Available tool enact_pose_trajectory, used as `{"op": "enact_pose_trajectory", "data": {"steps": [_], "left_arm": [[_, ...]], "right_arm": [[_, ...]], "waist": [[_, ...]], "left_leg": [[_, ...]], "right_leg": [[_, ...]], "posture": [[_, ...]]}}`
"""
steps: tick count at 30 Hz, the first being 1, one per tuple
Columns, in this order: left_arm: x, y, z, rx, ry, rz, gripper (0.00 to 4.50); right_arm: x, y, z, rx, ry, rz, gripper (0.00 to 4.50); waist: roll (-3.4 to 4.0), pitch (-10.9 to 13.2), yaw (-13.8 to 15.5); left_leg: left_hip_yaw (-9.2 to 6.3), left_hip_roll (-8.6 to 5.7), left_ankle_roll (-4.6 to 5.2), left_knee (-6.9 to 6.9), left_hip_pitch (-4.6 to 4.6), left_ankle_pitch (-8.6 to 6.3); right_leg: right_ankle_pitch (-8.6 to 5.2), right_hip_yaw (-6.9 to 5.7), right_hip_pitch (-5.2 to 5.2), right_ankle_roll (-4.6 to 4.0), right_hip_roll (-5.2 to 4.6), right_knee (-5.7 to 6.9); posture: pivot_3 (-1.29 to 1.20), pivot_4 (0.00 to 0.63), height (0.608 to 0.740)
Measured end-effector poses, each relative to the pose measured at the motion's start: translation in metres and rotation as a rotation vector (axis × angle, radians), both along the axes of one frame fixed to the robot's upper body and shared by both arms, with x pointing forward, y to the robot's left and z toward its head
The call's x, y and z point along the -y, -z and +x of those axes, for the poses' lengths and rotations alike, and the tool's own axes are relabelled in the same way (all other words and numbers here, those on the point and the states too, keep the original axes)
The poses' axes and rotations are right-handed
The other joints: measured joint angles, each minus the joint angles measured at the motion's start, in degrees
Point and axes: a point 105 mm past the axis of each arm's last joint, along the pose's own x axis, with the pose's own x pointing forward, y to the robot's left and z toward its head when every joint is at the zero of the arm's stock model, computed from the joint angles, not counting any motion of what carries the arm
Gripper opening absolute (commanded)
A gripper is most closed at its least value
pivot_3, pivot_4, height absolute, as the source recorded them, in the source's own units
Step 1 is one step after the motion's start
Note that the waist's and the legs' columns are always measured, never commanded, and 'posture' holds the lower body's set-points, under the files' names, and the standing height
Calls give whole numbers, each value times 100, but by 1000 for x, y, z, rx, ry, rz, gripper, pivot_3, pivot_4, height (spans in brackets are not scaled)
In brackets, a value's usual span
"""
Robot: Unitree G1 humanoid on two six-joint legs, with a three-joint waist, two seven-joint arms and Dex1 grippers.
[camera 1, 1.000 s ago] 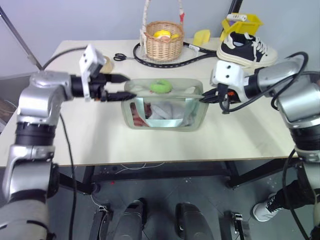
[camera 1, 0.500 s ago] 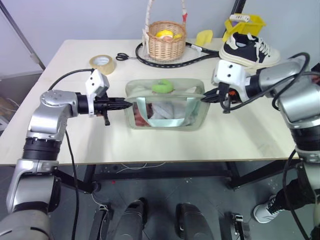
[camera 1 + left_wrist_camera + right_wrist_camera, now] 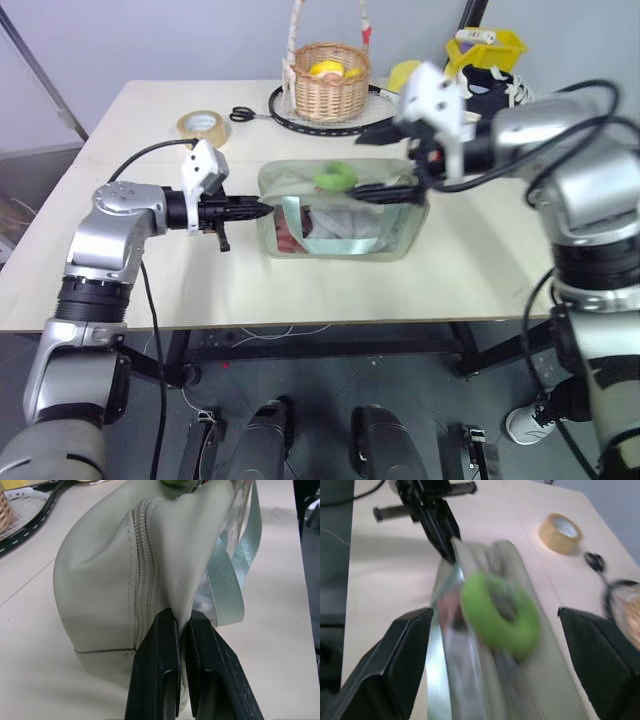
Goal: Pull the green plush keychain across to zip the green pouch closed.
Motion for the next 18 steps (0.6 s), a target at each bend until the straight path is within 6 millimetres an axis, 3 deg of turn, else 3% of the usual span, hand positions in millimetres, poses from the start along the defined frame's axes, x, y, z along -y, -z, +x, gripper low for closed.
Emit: {"op": "enact_pose_trajectory", "data": {"steps": [2,6,7,10,12,14,17,18], "left_arm": [[0,0,0,-2,-1,0,0],[-1,0,0,-2,-2,1,0],[-1,0,0,-2,-3,1,0],[-1,-1,0,-2,-3,2,0],[-1,0,-1,-4,-2,0,0],[-2,0,-1,-5,-3,1,0],[-7,2,-3,-19,-15,-3,0],[-5,1,-4,-17,-8,-5,0]], "right_arm": [[-6,6,10,-21,40,-7,2274],[-3,-6,15,-19,88,18,224],[0,-10,16,-17,102,30,40],[15,-19,19,-45,165,97,40],[43,-28,23,-26,262,127,40],[88,-30,28,19,409,109,40],[176,-2,35,42,724,-22,40],[180,6,36,30,735,-34,40]], "waist": [[0,0,9],[0,0,4],[0,0,2],[0,0,0],[0,0,31],[-3,-1,66],[-2,-1,94],[0,0,60]], "left_leg": [[0,-2,0,2,-3,0],[1,-4,0,-1,-2,0],[2,-4,0,-2,-2,0],[6,-4,0,-2,-1,0],[11,-4,0,-2,-4,0],[13,-6,0,-1,-3,-1],[35,-8,1,-6,2,-2],[43,-7,1,-8,7,-2]], "right_leg": [[0,0,-1,0,0,0],[0,-1,-1,0,0,0],[0,-1,-1,0,1,0],[0,-2,-1,0,2,2],[0,-4,1,0,1,-2],[0,-6,8,0,1,-11],[-1,2,5,-1,-2,-17],[-1,7,3,-2,-2,-16]], "posture": [[0,150,724],[0,150,724],[0,150,724],[0,150,724],[0,150,724],[0,150,724],[0,150,724],[0,150,724]]}}
